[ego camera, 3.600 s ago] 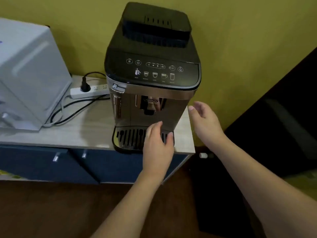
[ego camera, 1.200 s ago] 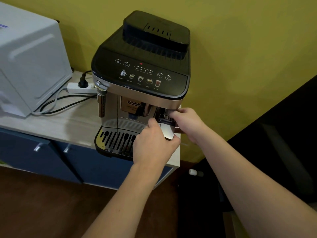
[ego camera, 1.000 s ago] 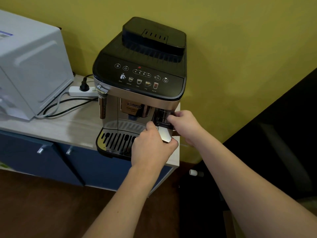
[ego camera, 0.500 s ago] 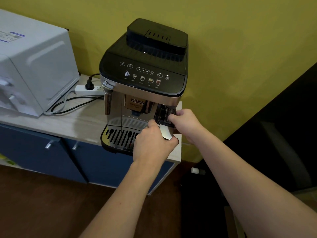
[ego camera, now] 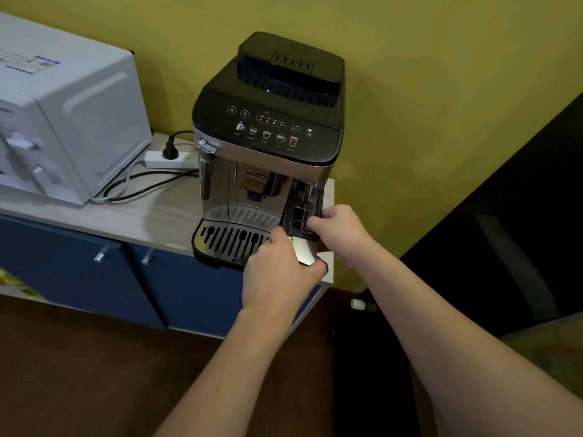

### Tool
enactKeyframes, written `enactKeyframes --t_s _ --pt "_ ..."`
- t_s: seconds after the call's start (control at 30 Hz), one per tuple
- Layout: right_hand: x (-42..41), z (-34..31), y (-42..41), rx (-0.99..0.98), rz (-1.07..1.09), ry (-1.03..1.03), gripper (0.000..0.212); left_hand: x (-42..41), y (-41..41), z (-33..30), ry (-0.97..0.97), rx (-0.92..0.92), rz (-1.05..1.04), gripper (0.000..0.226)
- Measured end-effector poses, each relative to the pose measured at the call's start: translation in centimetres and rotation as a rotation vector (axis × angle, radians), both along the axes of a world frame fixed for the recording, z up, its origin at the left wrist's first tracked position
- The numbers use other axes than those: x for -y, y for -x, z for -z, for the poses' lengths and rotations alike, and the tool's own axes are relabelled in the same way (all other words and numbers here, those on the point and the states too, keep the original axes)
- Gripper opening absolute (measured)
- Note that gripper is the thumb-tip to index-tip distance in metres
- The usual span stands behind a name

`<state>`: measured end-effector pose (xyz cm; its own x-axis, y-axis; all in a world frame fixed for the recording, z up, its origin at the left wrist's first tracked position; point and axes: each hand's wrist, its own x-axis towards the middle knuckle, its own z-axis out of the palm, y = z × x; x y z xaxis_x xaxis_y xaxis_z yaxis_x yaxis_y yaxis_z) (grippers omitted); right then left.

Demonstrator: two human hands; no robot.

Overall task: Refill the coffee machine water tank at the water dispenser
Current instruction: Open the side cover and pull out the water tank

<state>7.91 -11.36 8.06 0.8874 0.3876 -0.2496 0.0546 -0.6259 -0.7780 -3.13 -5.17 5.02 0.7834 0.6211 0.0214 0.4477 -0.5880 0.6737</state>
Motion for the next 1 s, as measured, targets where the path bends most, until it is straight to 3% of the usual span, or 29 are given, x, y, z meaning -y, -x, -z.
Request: enactKeyframes --t_s 0.63,0.8,1.0 --pt "6.4 -1.8 13.7 -0.054 0.204 -0.043 0.018 4.4 13.5 -3.7 0.003 -0.038 0.212 0.073" --pt "8.1 -3.2 10.7 -0.03 0.257 -0.069 0.019 5.5 10.1 -4.9 0.016 -0.024 0.26 0.084" --pt "7.7 -3.2 0.8 -0.028 0.179 -0.097 0.023 5.7 1.2 -4.4 0.024 -0.014 0.206 0.09"
